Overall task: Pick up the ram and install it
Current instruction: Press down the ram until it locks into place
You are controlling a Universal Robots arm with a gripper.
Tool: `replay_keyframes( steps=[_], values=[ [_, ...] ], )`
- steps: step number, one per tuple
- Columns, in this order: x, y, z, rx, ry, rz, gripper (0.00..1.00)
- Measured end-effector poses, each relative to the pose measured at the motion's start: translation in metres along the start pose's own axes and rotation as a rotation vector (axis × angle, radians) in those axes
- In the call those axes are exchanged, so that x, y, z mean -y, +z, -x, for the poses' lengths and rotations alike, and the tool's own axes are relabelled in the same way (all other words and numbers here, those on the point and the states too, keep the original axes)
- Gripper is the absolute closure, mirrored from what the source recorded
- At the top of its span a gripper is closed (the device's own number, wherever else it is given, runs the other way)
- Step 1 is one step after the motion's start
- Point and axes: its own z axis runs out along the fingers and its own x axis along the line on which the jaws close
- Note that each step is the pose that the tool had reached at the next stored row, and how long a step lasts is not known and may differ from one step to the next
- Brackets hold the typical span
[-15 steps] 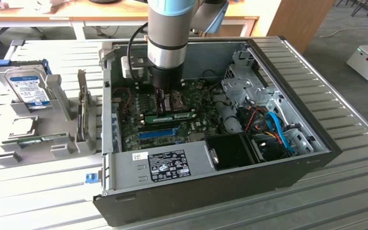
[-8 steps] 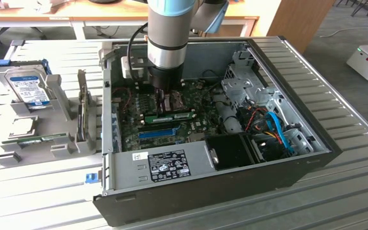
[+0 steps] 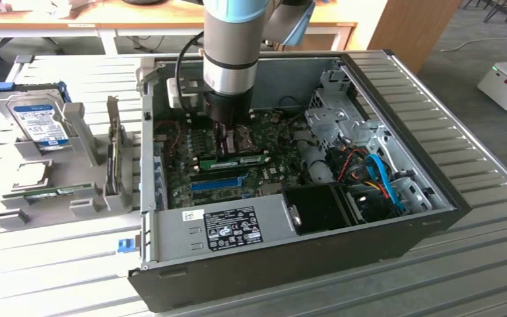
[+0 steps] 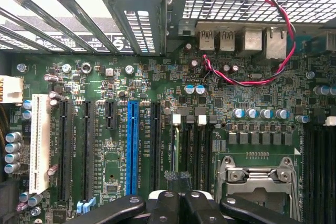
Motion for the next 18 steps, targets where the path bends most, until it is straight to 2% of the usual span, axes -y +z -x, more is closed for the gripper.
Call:
replay_keyframes(
  steps=[18],
  values=[
    [0.0,0.0012,0.0,0.0003,0.0,-0.0002,0.89]
  ],
)
